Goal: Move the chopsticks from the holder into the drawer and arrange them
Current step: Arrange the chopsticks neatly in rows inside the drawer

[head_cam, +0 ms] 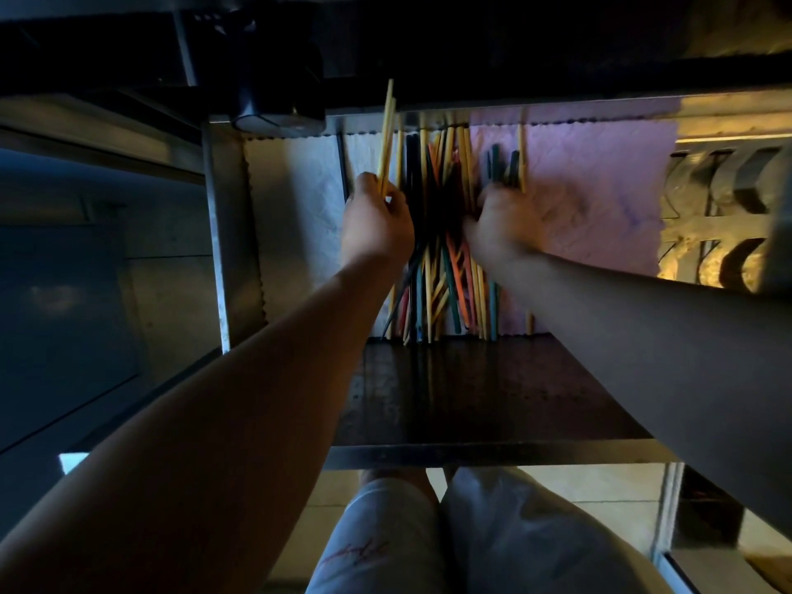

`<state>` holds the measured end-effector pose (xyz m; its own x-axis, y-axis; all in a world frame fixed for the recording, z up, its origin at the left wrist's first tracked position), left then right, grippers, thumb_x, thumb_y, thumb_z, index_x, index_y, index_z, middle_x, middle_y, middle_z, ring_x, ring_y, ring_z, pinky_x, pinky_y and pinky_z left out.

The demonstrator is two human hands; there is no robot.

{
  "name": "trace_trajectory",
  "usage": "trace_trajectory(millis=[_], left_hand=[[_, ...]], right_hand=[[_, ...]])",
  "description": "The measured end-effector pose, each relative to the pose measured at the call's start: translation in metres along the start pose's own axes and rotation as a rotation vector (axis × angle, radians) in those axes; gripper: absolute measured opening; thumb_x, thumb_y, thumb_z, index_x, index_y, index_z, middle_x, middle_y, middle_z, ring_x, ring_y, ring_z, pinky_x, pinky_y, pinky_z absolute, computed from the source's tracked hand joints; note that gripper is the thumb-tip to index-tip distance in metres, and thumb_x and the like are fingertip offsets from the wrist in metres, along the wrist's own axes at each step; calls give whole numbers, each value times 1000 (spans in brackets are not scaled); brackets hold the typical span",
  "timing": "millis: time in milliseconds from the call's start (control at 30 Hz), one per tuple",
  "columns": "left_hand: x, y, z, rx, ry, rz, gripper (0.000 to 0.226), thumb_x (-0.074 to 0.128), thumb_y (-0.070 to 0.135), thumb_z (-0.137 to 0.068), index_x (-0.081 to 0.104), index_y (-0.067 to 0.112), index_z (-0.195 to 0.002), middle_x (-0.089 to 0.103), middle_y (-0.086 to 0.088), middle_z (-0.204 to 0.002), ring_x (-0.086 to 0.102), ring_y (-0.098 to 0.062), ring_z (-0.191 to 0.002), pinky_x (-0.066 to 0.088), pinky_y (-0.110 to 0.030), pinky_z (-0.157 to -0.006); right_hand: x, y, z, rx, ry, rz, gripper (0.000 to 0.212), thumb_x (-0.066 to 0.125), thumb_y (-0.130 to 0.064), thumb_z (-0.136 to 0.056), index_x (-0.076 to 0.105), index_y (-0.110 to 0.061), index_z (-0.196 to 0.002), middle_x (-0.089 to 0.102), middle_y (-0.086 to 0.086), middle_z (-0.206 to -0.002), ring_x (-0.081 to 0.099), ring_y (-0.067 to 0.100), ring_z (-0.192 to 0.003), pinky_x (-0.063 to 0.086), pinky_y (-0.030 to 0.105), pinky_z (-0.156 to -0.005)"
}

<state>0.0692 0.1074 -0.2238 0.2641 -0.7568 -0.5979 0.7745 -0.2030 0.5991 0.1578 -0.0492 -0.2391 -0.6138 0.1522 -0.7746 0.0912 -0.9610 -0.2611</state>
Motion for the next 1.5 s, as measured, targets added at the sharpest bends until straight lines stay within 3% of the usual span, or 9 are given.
trace_trajectory(millis=[200, 433, 567, 800, 900, 1000, 1167, 1300, 1500], left_hand=[[13, -44, -2, -322, -81, -83, 20, 62, 20, -86, 65, 10, -103, 69, -11, -96, 66, -27, -90, 56, -36, -75], [14, -46, -4, -305, -97, -167, 18, 62, 16, -86, 67, 7, -100, 68, -12, -93, 65, -28, -87, 51, -32, -67], [15, -45, -1, -330, -113, -150, 25, 63, 24, -84, 68, 5, -99, 69, -15, -94, 67, -31, -88, 58, -39, -76], [14, -34, 7, -243, -128, -84, 25, 49, 31, -89, 61, 12, -76, 58, -4, -67, 56, -23, -60, 35, -24, -46], [14, -30, 11, -221, -112, -11, 20, 45, 25, -89, 58, 12, -80, 62, -8, -76, 61, -29, -71, 49, -32, -58], [18, -29, 18, -271, -99, 122, 15, 42, 23, -91, 54, 13, -93, 66, -19, -96, 65, -38, -89, 56, -49, -78], [26, -22, 19, -231, -83, 122, 7, 52, 21, -86, 54, 18, -81, 56, 2, -67, 57, -18, -62, 39, -22, -51], [33, -22, 17, -215, -68, 20, 16, 69, 26, -79, 65, 12, -85, 63, -1, -71, 65, -24, -72, 49, -27, -60], [39, -26, 14, -199, -60, -138, 17, 66, 31, -78, 53, 23, -84, 55, 3, -71, 58, -25, -72, 46, -28, -63]], right_hand=[[1, 2, -2, 91, -67, -68, 44, 60, -32, -91, 55, -3, -124, 59, 16, -125, 59, 30, -113, 51, 39, -92], [6, 11, -4, 132, -81, -196, 25, 62, -31, -85, 66, -7, -91, 62, 9, -84, 63, 24, -80, 44, 26, -64], [3, 18, 1, 148, -46, -335, 20, 65, -29, -83, 62, -14, -96, 58, 3, -86, 56, 17, -78, 34, 19, -55], [-1, 24, 2, 88, -84, -469, 9, 56, -22, -89, 49, -16, -91, 58, 7, -77, 49, 19, -63, 33, 22, -51], [-1, 22, 1, 65, -87, -556, 3, 48, -21, -95, 46, -18, -95, 67, 9, -89, 55, 15, -62, 36, 17, -46], [-4, 17, 1, 44, -42, -624, 6, 42, -25, -99, 41, -20, -97, 59, -3, -72, 50, 6, -52, 33, 13, -37], [-23, 22, 2, 5, 150, -581, 13, 51, -29, -95, 48, -18, -88, 45, -8, -64, 45, 6, -53, 30, 7, -37], [-19, 35, -3, 52, 120, -540, 23, 57, -32, -90, 61, -10, -93, 56, 3, -73, 50, 12, -57, 35, 19, -47], [-14, 45, -7, 117, 91, -578, 15, 59, -30, -85, 66, -17, -90, 64, 4, -78, 59, 18, -68, 43, 24, -61]])
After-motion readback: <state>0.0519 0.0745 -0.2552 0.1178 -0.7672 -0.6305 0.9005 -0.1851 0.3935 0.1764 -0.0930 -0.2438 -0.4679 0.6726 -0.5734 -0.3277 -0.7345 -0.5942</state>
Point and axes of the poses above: each hand's wrist, its own z-axis away from the middle knuckle, its own x-axis out of the palm, y = z × x, the point moved 8 cm from there along -z, towards the middle knuckle
